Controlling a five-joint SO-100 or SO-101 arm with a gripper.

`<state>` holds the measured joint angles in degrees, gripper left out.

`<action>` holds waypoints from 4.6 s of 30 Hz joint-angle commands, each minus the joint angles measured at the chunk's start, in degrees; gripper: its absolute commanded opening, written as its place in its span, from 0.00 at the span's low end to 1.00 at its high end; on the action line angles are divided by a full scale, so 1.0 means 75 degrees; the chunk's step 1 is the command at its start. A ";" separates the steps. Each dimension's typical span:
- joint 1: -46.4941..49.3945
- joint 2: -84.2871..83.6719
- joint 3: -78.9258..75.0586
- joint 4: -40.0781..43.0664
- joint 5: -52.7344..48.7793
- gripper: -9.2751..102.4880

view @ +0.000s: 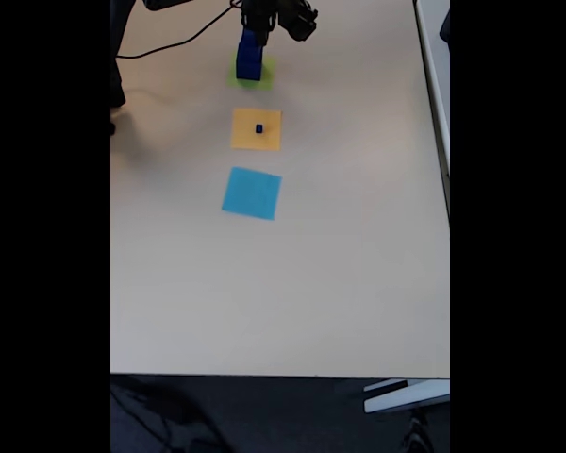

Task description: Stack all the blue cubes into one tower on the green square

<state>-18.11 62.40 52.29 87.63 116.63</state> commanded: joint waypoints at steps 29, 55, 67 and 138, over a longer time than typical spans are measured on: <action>0.0809 0.0551 -0.1160 0.0527 -0.2344 0.08; 0.1664 0.1441 -0.2461 0.1734 -0.5367 0.08; 0.0727 0.1242 -0.2625 0.1734 -0.4312 0.08; 0.1395 0.2016 -0.0938 0.1781 -0.3621 0.08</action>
<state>-8.00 73.83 45.00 100.72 89.56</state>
